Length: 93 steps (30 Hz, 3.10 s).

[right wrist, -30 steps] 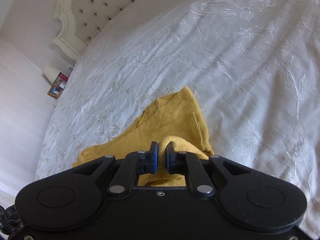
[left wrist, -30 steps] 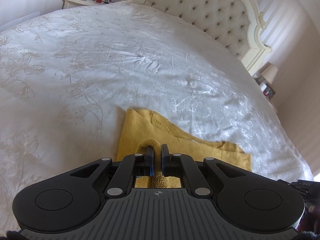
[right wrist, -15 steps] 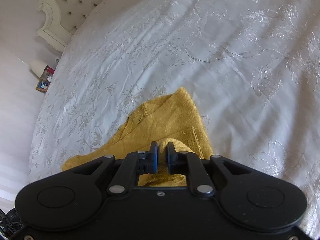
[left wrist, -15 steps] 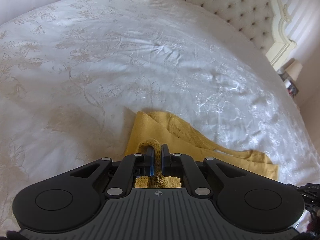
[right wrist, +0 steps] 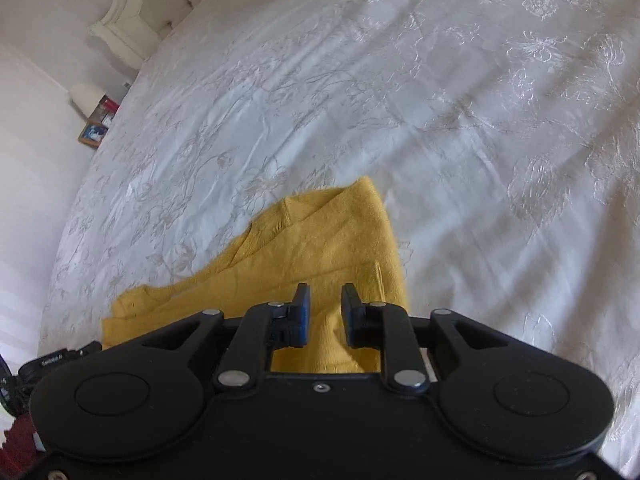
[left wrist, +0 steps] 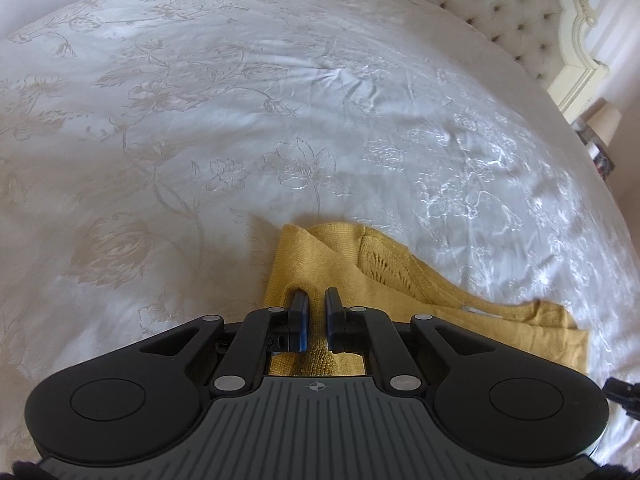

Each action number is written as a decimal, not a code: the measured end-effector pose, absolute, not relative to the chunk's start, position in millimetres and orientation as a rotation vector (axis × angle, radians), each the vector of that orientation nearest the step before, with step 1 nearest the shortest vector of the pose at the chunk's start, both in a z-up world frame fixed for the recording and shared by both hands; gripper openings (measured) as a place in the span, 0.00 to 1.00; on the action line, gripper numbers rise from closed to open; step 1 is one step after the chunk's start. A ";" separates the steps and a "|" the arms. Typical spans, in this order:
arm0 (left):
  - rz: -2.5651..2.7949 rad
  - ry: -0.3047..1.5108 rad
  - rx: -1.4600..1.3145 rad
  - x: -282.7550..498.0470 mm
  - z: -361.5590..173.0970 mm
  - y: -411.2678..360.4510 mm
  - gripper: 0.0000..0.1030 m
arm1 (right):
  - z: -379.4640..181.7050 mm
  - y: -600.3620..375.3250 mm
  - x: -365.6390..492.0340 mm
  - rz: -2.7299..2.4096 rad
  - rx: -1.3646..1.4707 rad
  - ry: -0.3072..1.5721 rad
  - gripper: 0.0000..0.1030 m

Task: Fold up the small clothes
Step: 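Lift the hem and fold it toward the collar with both grippers, then open both grippers and release the folded hem, then press and smooth the folded sweater with both open grippers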

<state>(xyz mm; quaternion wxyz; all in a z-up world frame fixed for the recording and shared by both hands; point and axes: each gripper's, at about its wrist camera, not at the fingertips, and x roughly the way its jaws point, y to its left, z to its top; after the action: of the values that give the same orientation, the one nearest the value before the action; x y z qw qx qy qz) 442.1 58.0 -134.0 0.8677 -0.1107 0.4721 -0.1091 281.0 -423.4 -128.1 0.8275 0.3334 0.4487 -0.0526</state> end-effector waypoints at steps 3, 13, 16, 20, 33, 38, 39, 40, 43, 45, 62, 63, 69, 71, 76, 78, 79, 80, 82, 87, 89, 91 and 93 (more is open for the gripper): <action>-0.219 0.992 -0.253 438.9 -135.4 59.6 0.09 | -131.8 -412.2 272.9 -0.080 0.684 0.981 0.52; -0.220 0.968 -0.272 447.6 -125.9 65.3 0.09 | -138.3 -425.3 310.8 -0.101 0.769 0.957 0.15; -0.219 0.961 -0.272 455.2 -126.0 63.0 0.09 | -143.5 -434.3 326.5 -0.142 0.781 0.943 0.15; -0.213 0.958 -0.246 462.6 -130.2 57.4 0.09 | -154.4 -436.6 341.9 -0.161 0.747 0.968 0.15; -0.201 0.882 -0.101 449.1 -104.7 56.7 0.20 | -133.9 -441.0 339.4 -0.213 0.621 0.882 0.26; -0.357 0.876 0.047 405.9 -99.6 24.7 0.25 | -120.7 -402.6 320.3 -0.077 0.501 0.910 0.28; -0.382 0.885 0.062 398.3 -102.7 17.8 0.25 | -121.2 -393.9 317.8 -0.054 0.477 0.923 0.32; -0.407 0.896 0.070 391.5 -105.7 11.3 0.25 | -122.9 -383.8 315.7 -0.026 0.456 0.941 0.39; -0.460 0.939 0.074 376.5 -118.0 -5.2 0.25 | -131.5 -359.9 312.8 0.042 0.417 0.992 0.41; -0.481 0.962 0.081 371.7 -125.9 -13.6 0.25 | -137.9 -347.4 316.5 0.075 0.384 1.021 0.41; -0.361 0.929 0.100 470.6 -142.3 -16.2 0.26 | -144.3 -351.3 410.6 0.056 0.287 0.981 0.43; -0.346 0.920 0.085 473.4 -138.9 -13.5 0.26 | -141.9 -353.5 408.0 0.051 0.299 0.970 0.43; -0.333 0.881 0.034 457.2 -118.3 1.8 0.26 | -132.5 -357.1 374.5 0.049 0.347 0.953 0.47; -0.356 0.881 0.037 441.8 -113.8 2.1 0.26 | -132.7 -352.9 362.4 0.060 0.345 0.968 0.47; -0.478 0.932 0.125 404.8 -121.6 -13.9 0.27 | -141.9 -330.8 343.0 0.116 0.316 1.026 0.48; -0.529 0.958 0.169 398.7 -131.3 -23.7 0.27 | -147.5 -321.3 345.0 0.145 0.295 1.045 0.48; -0.548 0.969 0.184 397.8 -137.3 -28.7 0.27 | -149.9 -317.2 348.5 0.155 0.285 1.048 0.48; -0.561 0.975 0.194 398.7 -142.0 -33.6 0.27 | -151.8 -314.1 352.9 0.164 0.275 1.049 0.49; -0.570 0.981 0.205 407.3 -150.3 -41.4 0.27 | -154.0 -311.1 365.9 0.178 0.262 1.047 0.53; -0.525 0.981 0.171 451.5 -161.5 -54.3 0.27 | -158.0 -311.1 404.3 0.177 0.212 1.033 0.53; -0.483 0.968 0.130 470.3 -158.3 -52.8 0.28 | -155.0 -314.6 412.5 0.159 0.208 1.014 0.53; -0.432 0.954 0.087 485.2 -151.9 -46.9 0.27 | -148.6 -322.0 413.0 0.130 0.224 0.988 0.53; -0.400 0.938 0.048 492.3 -142.5 -37.7 0.27 | -141.5 -331.3 407.6 0.101 0.263 0.962 0.54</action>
<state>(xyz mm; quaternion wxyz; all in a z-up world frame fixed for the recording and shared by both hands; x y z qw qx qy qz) 492.3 -37.7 -142.5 0.8726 0.0231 0.4487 -0.1916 407.6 -331.3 -141.5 0.8771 0.1261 0.4609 0.0483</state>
